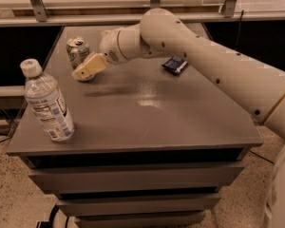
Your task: Move 7up can near blue plastic bottle
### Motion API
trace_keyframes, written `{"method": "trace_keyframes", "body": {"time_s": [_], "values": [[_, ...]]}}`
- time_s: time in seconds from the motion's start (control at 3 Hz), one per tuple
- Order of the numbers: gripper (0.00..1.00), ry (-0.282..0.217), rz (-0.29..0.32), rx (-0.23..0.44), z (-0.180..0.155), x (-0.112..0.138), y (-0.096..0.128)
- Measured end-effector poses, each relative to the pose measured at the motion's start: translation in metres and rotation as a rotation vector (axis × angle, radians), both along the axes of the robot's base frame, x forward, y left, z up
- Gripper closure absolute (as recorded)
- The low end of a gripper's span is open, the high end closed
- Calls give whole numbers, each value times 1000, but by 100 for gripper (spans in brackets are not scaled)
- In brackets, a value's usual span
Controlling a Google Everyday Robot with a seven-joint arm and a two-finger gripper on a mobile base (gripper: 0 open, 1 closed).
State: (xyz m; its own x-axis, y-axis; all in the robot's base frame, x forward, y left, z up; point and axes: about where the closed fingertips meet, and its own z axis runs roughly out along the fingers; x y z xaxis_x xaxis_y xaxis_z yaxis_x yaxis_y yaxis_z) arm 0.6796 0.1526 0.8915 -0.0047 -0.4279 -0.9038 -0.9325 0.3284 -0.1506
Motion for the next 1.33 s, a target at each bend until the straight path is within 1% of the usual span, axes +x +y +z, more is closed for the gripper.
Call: {"method": "trace_keyframes", "body": {"time_s": [0.33, 0.67, 1.0, 1.33], "values": [[18, 23, 6, 62, -11, 10, 10], [41, 33, 22, 126, -15, 16, 14], [65, 45, 51, 187, -17, 17, 12], [88, 47, 78, 227, -9, 6, -2]]}}
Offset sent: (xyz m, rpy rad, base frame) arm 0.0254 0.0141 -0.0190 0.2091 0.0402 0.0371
